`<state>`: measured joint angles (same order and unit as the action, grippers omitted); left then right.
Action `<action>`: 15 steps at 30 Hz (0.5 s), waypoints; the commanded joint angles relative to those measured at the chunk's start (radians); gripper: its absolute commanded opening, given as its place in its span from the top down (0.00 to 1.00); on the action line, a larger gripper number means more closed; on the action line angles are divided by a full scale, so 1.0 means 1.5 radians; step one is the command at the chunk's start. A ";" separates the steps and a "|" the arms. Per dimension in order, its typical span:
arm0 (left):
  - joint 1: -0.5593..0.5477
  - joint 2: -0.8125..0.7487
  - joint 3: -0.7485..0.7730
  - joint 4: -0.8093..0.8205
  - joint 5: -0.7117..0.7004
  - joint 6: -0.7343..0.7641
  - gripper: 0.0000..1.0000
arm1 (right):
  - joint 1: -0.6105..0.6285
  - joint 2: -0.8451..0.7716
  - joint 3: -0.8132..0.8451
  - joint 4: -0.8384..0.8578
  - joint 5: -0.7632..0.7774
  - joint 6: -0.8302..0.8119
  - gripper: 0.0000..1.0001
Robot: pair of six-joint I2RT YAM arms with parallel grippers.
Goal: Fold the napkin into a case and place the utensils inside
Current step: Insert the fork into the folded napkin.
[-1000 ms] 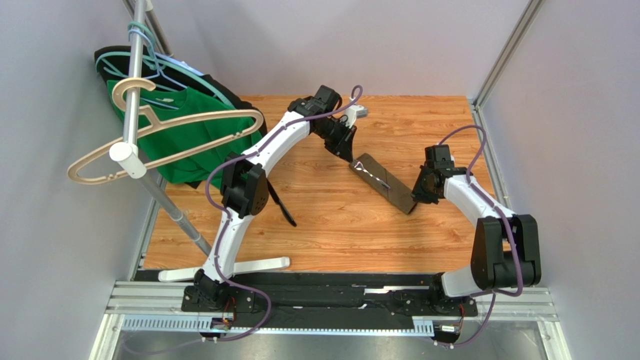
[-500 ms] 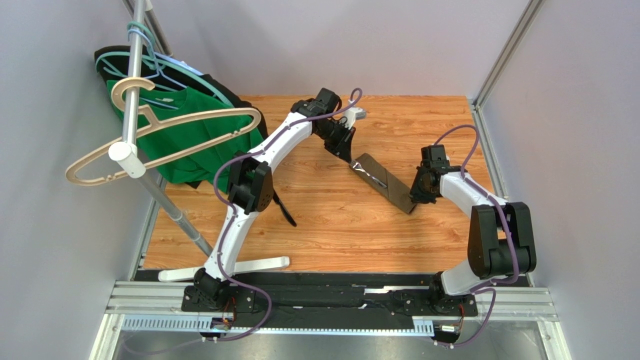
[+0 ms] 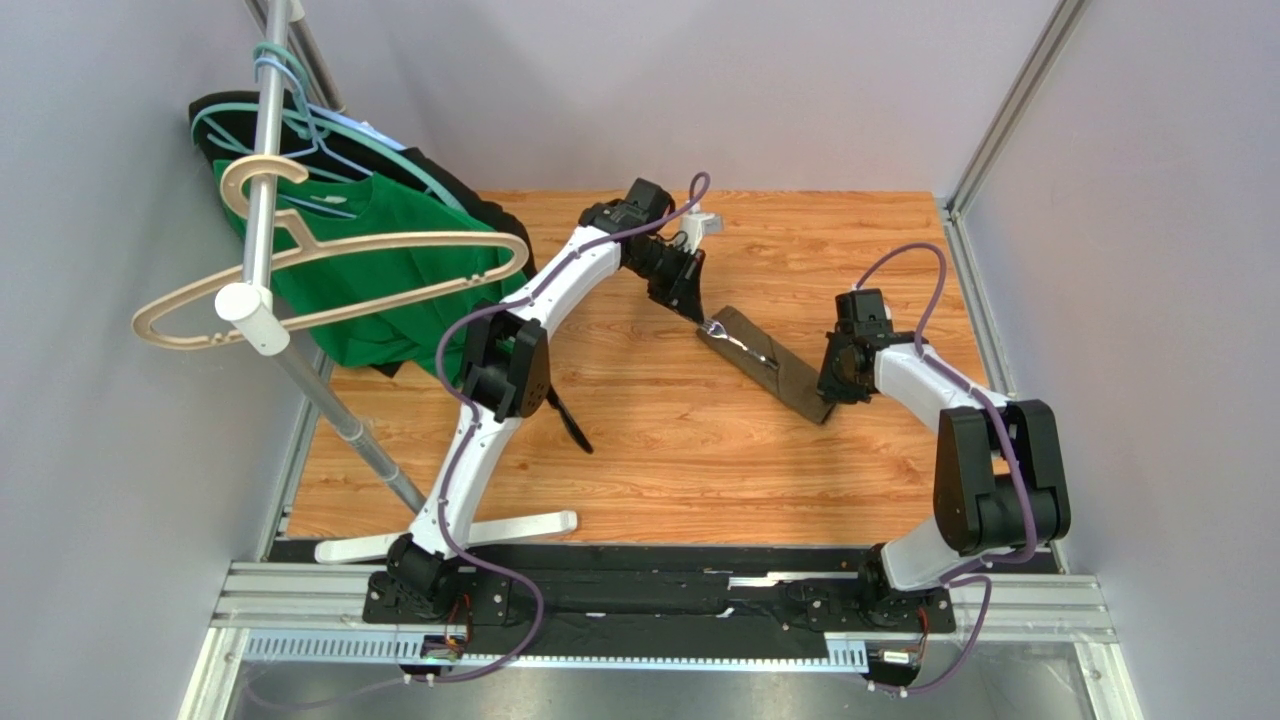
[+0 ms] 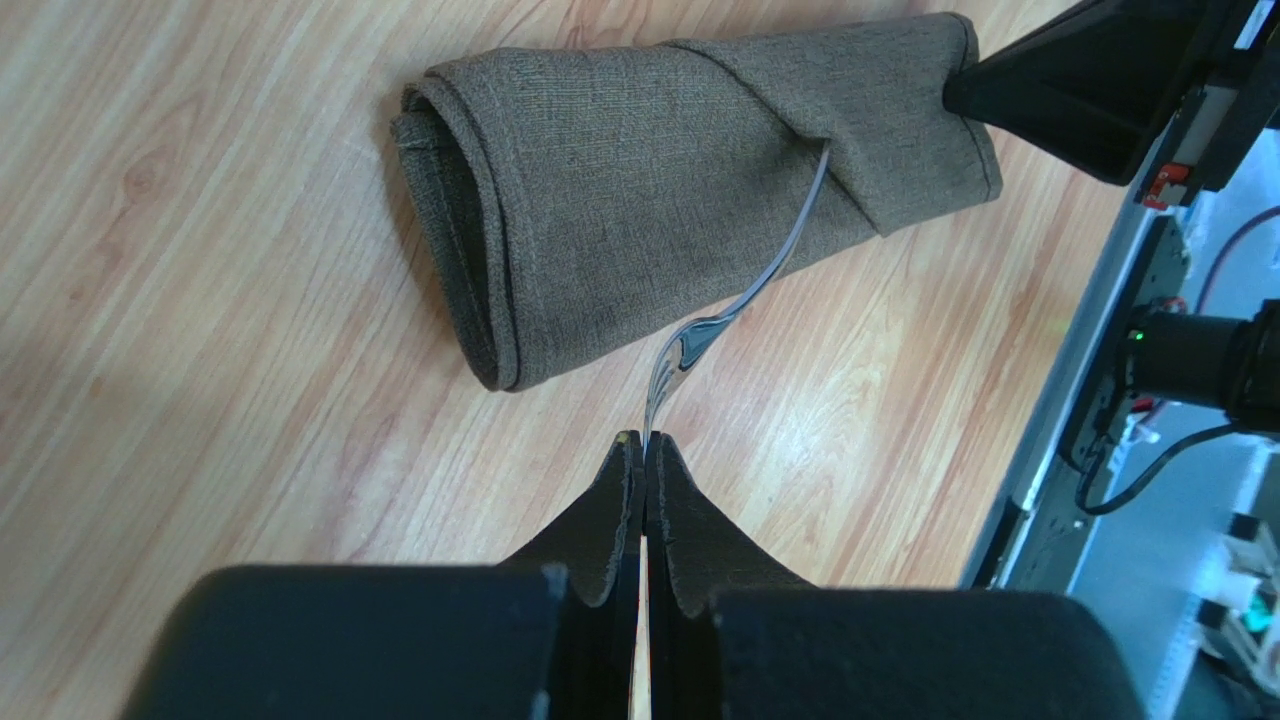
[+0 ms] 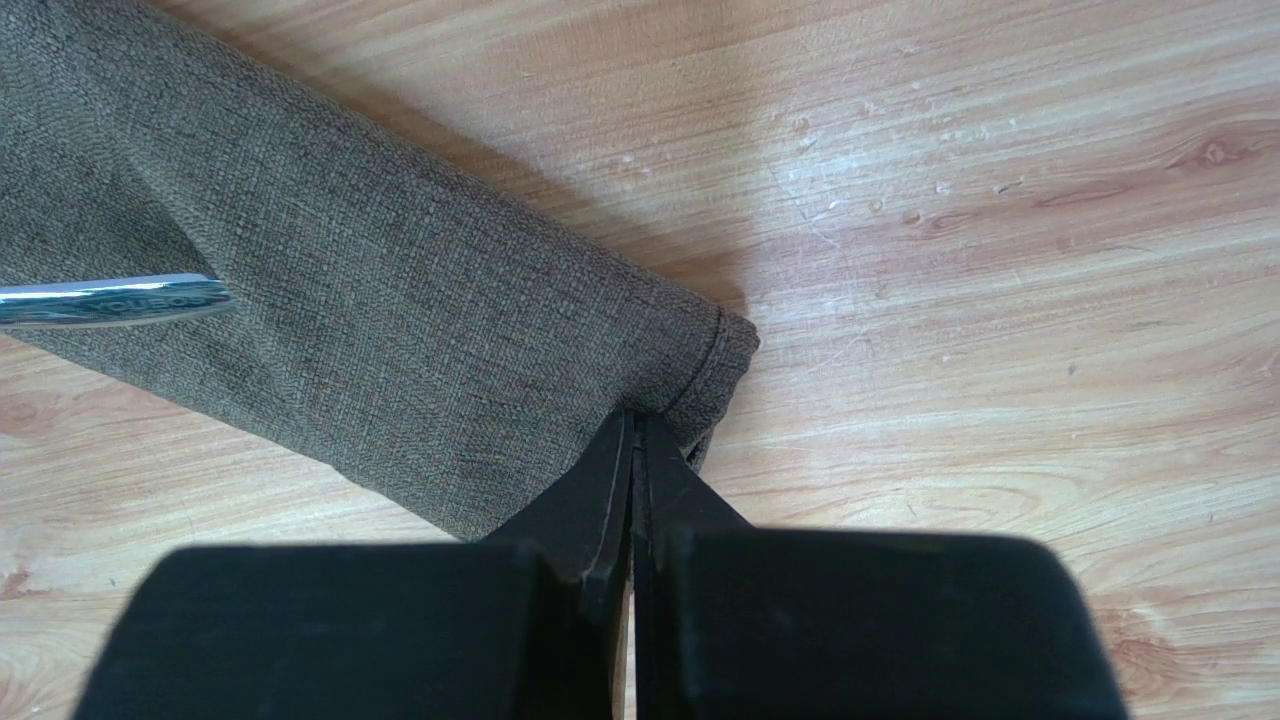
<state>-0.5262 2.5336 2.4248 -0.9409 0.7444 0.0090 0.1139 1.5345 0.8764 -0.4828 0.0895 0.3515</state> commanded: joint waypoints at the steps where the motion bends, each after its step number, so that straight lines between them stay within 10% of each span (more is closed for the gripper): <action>1: 0.006 0.018 0.038 0.025 0.056 -0.051 1.00 | 0.007 0.001 0.011 0.029 0.017 -0.015 1.00; 15: 0.017 0.001 0.004 -0.017 0.052 -0.020 1.00 | 0.014 -0.003 0.009 0.031 0.027 -0.023 1.00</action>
<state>-0.5209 2.5782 2.4321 -0.9447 0.7990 -0.0471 0.1280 1.5349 0.8764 -0.4801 0.1066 0.3328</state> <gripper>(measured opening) 0.007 0.006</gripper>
